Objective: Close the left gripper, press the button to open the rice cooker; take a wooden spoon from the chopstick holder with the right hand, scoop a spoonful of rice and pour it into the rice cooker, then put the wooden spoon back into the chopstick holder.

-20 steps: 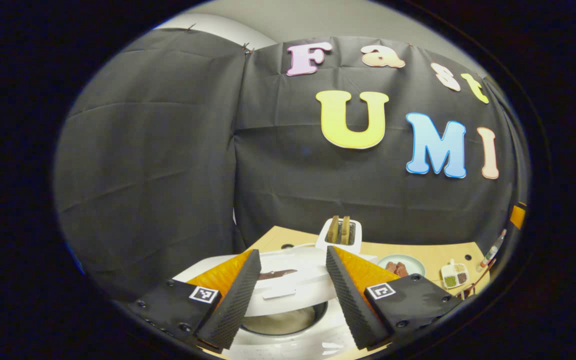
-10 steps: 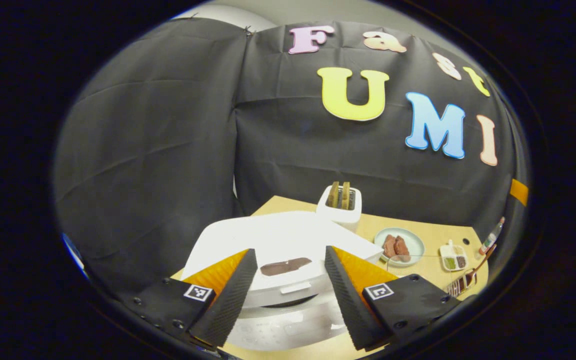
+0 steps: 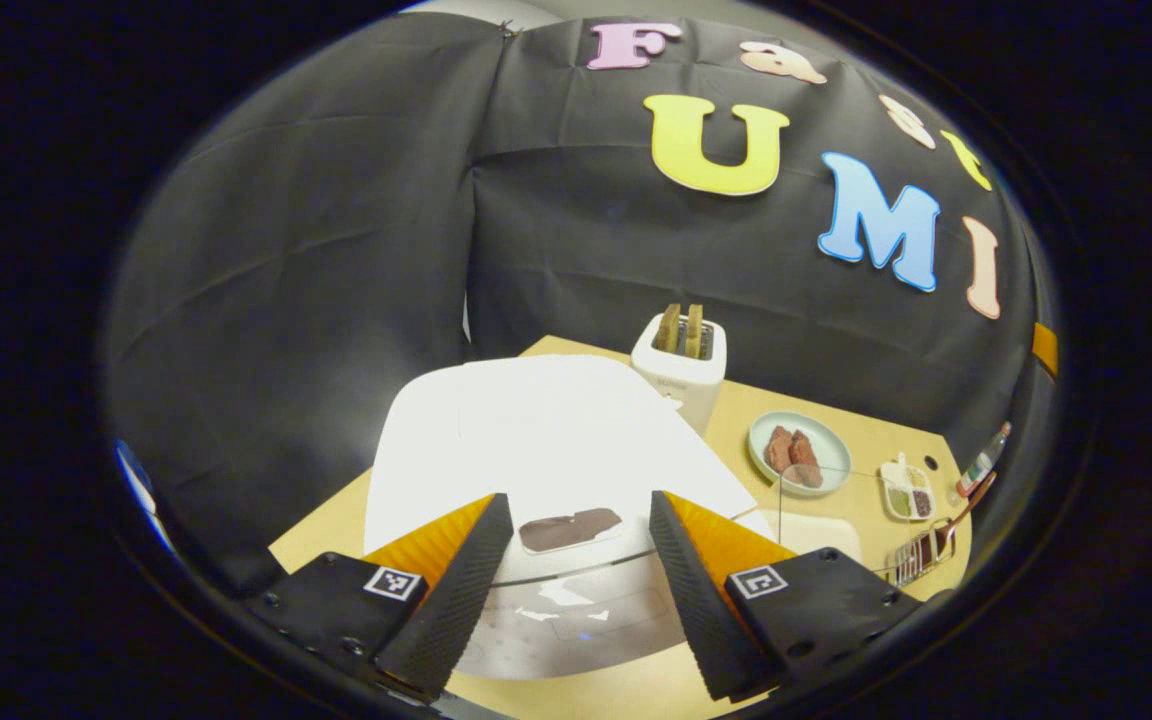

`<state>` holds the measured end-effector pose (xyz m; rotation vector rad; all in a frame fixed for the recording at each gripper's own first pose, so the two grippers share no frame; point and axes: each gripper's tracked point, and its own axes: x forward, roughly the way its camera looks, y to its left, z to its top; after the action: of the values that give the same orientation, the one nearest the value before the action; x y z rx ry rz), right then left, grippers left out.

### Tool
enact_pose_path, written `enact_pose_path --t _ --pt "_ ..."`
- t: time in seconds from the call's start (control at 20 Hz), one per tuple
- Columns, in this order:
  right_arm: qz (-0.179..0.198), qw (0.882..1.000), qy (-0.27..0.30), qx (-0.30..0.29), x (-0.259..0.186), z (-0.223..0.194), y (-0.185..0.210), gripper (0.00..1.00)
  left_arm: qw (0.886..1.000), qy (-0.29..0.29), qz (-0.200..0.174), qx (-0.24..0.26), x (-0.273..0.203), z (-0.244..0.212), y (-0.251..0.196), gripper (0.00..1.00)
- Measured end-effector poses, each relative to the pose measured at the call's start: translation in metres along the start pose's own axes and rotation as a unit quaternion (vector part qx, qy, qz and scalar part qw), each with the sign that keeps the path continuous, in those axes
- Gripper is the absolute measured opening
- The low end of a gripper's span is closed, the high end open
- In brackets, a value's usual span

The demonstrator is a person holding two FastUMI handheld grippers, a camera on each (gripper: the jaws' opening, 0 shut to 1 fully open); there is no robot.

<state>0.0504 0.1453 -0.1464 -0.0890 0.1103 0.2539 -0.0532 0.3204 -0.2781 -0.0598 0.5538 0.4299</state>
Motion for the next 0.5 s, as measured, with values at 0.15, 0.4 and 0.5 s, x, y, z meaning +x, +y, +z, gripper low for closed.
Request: enact_pose_path --t 0.15,0.4,0.5 --pt "-0.003 1.000 0.005 0.002 0.0000 -0.0034 -0.0023 0.97 0.999 0.013 0.002 0.036 0.0003 -0.0042 -0.0009 0.94" --pt "0.002 1.000 0.007 0.007 0.0034 -0.0054 0.0030 0.97 0.999 0.028 -0.009 0.044 -0.0051 -0.0068 -0.0020 0.98" --pt "0.007 1.000 0.005 0.006 0.0042 -0.0045 0.0065 0.97 0.999 0.018 -0.010 0.047 -0.0063 -0.0040 -0.0022 0.98"
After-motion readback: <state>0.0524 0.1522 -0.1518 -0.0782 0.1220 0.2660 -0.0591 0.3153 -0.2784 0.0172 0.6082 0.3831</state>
